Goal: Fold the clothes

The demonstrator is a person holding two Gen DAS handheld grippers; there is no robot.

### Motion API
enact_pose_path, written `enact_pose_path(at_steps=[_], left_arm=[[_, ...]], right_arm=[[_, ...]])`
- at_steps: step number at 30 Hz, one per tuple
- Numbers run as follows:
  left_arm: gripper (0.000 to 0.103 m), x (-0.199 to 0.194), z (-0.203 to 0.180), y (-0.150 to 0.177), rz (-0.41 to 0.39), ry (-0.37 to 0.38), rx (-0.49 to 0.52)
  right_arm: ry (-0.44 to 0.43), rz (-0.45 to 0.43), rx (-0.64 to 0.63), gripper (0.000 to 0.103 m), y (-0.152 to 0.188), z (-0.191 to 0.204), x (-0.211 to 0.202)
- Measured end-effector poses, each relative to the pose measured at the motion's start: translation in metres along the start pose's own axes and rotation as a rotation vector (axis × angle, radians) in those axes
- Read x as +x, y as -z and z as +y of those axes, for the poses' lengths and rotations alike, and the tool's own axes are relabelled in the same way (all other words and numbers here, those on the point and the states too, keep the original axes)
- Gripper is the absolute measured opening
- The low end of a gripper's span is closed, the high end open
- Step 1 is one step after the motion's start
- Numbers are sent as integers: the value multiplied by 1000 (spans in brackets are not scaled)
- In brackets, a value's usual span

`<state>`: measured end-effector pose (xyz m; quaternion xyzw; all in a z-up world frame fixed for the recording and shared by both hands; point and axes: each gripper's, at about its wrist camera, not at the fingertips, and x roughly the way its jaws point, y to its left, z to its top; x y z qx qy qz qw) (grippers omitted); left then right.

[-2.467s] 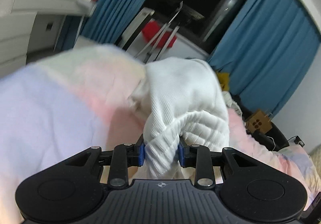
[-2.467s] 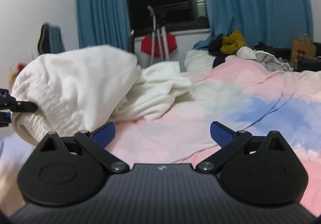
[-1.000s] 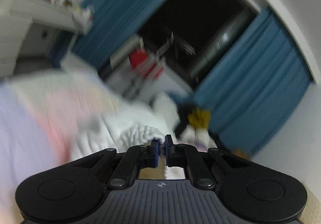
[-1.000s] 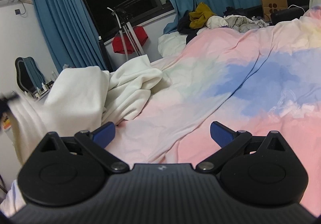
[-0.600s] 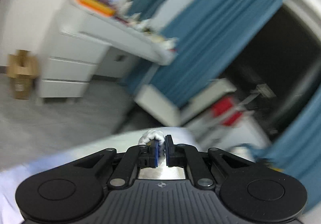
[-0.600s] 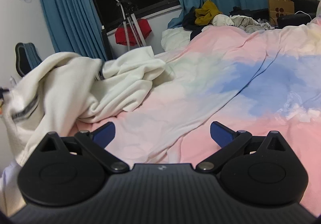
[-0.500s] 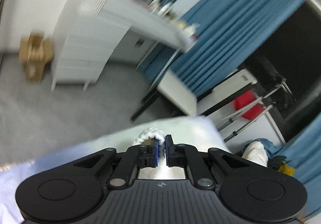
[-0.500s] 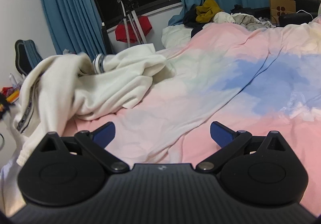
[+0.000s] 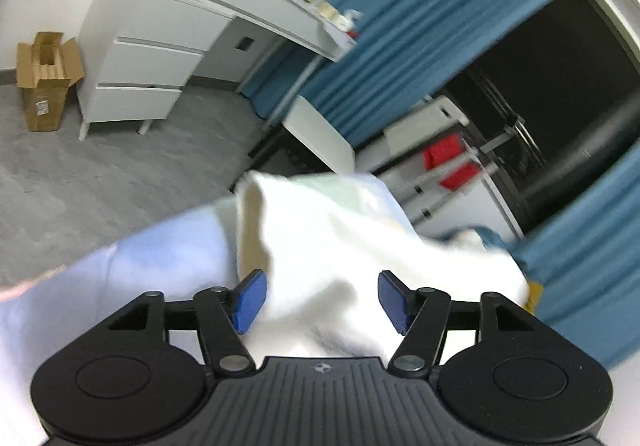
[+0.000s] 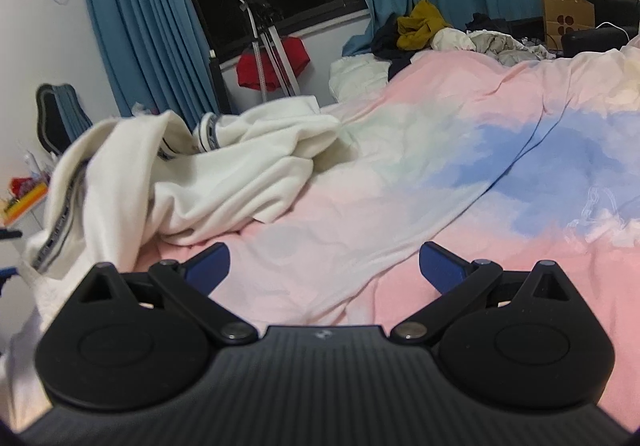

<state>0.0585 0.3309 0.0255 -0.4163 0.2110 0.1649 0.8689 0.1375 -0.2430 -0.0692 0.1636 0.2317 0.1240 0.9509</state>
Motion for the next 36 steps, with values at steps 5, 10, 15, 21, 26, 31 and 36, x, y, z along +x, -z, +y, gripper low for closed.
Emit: enact_pose_path(at_steps=[5, 10, 15, 21, 26, 31, 36], left_arm=[[75, -55, -30, 58, 24, 50, 118], [78, -67, -78, 115, 72, 96, 371], [78, -38, -115, 156, 97, 83, 570], [78, 15, -125, 186, 119, 21, 700], [76, 50, -116, 195, 121, -7, 755], [53, 68, -109, 191, 90, -46, 756], [12, 64, -101, 174, 63, -24, 701]], right_arm=[[-36, -3, -1, 98, -5, 3, -7], [-67, 21, 54, 98, -21, 4, 1], [-150, 48, 231, 98, -60, -2, 38], [-145, 107, 418, 98, -92, -24, 149], [-109, 150, 407, 77, -96, -23, 238], [-100, 160, 338, 50, -95, -7, 284], [-134, 19, 374, 19, -107, 1, 269]])
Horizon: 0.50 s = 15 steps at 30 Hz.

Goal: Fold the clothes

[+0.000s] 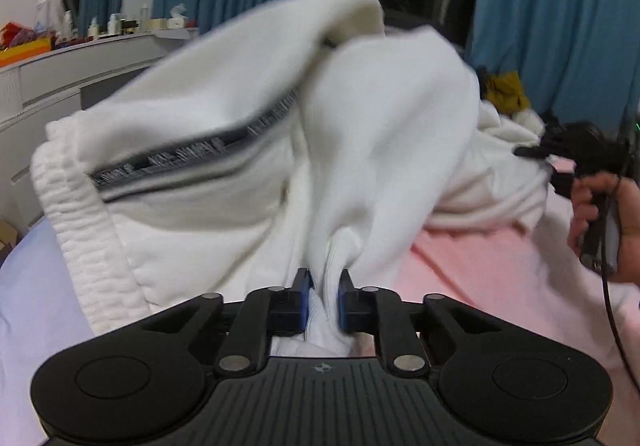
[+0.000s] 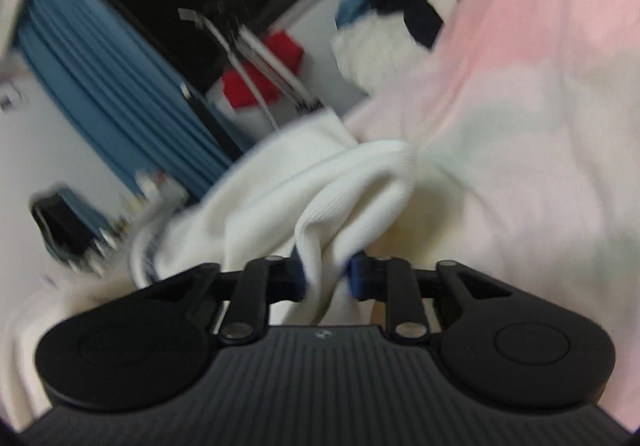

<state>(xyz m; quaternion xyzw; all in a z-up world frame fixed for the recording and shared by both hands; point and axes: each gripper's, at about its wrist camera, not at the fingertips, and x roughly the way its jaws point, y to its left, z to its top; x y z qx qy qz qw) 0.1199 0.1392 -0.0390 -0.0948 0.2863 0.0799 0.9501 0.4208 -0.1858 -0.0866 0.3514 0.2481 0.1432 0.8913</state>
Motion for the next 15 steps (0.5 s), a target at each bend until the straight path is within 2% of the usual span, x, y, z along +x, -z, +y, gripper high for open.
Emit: enact_pose_path(at_steps=[3, 7, 8, 11, 14, 15], left_arm=[[10, -23, 20, -14, -103, -12, -92], [9, -65, 66, -35, -276, -23, -266], [9, -71, 76, -38, -296, -10, -303], [9, -89, 105, -47, -352, 33, -412], [9, -89, 111, -48, -330, 75, -451], [9, -84, 112, -48, -300, 94, -466]], right_arm=[[-33, -60, -23, 17, -17, 18, -23], [-54, -147, -62, 16, -52, 35, -57], [-52, -169, -66, 16, -62, 35, -67], [-26, -224, -59, 15, -88, 19, -102], [40, -254, -87, 15, -88, -10, -135], [70, -243, -77, 15, -82, -26, -144]])
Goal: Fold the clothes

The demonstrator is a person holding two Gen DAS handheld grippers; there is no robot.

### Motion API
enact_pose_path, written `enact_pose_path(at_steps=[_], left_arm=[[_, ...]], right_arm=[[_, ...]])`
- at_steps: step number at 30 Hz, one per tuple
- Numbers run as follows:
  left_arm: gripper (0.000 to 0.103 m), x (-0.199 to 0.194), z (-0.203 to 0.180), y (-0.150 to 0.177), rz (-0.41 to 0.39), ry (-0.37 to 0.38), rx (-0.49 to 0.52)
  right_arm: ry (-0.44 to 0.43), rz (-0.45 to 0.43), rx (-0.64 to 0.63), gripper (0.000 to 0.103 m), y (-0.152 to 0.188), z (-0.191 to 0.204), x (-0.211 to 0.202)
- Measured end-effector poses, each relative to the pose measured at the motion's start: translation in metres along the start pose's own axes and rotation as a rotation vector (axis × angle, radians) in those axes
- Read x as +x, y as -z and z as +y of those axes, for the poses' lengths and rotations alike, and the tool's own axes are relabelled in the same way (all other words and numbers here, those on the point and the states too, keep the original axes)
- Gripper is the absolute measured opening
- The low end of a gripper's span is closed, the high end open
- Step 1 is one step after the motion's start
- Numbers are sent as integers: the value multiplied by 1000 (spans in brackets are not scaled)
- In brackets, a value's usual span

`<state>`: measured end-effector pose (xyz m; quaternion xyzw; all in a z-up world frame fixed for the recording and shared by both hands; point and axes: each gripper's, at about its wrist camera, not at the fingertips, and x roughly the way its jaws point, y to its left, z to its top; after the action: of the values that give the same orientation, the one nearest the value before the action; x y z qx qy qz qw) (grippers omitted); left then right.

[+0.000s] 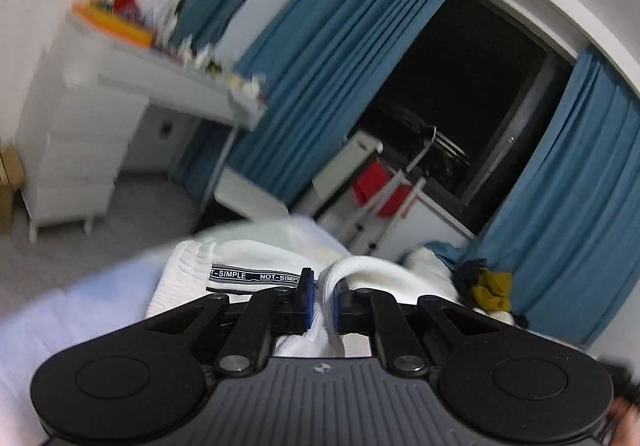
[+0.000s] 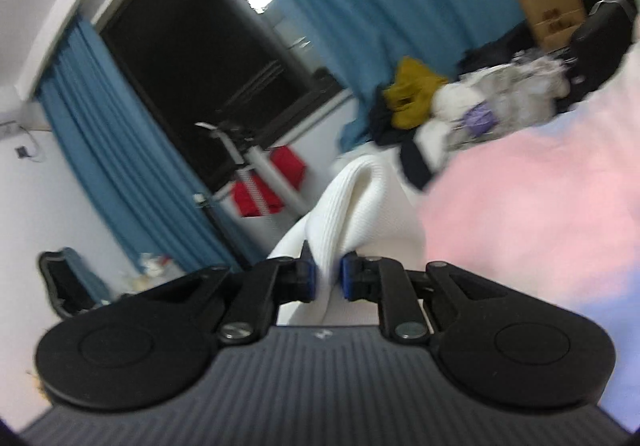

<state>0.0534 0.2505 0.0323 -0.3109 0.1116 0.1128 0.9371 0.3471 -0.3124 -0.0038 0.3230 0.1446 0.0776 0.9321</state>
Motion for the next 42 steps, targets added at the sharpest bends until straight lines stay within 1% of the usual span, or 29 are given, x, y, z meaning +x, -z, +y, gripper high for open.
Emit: enact_pose_path(at_steps=[1, 3, 6, 8, 9, 10, 13, 14, 15, 17, 20, 21, 22, 24, 26, 27, 28, 30, 32, 34, 36, 39, 40, 42], left_arm=[[9, 5, 2, 1, 33, 9, -18], [10, 13, 4, 8, 81, 1, -27], [12, 18, 7, 17, 132, 5, -39], [16, 14, 12, 18, 150, 31, -91], [18, 10, 15, 19, 160, 40, -123], [24, 7, 18, 21, 171, 40, -168], [32, -7, 31, 32, 225, 51, -296], [33, -11, 34, 35, 244, 44, -321], [38, -15, 37, 38, 263, 37, -345], [40, -23, 38, 39, 281, 21, -350], [45, -32, 37, 41, 304, 7, -346], [45, -34, 32, 41, 300, -3, -312], [46, -36, 28, 42, 296, -12, -276], [47, -39, 19, 43, 286, -31, -204], [59, -43, 9, 44, 277, -50, -133], [69, -43, 0, 44, 260, -48, -69], [72, -43, -10, 44, 242, -46, -4], [75, -43, -29, 46, 215, -28, 121], [75, -42, -44, 51, 204, 20, 225], [75, -33, -58, 57, 219, 64, 293], [75, -15, -76, 62, 251, 89, 386], [75, 17, -109, 70, 306, 124, 493], [75, 31, -123, 73, 326, 141, 515], [75, 63, -153, 80, 359, 181, 547]], right_arm=[[32, 25, 21, 15, 8, -19, -8], [88, 75, 62, 16, 23, -54, -23], [126, 144, 119, 17, 42, -83, -37], [146, 181, 154, 19, 51, -97, -47], [150, 180, 158, 19, 52, -94, -54], [157, 183, 149, 19, 52, -90, -63], [179, 197, 112, 19, 57, -75, -95], [187, 202, 99, 19, 59, -70, -106], [190, 207, 91, 19, 61, -66, -118], [185, 214, 77, 19, 70, -60, -144], [178, 220, 26, 20, 80, -43, -166], [169, 227, -2, 22, 82, -36, -168], [160, 234, -30, 26, 85, -30, -168], [141, 251, -88, 30, 90, -18, -162], [134, 262, -141, 32, 95, -9, -155], [129, 274, -159, 32, 97, -5, -150], [123, 287, -168, 32, 99, -3, -146], [110, 317, -177, 35, 104, -1, -138], [108, 339, -186, 39, 107, -1, -132], [116, 343, -192, 47, 108, -1, -128], [127, 341, -197, 51, 108, -2, -123], [135, 334, -193, 55, 106, -3, -119], [137, 328, -187, 56, 105, -4, -119], [143, 312, -177, 66, 102, -5, -120]])
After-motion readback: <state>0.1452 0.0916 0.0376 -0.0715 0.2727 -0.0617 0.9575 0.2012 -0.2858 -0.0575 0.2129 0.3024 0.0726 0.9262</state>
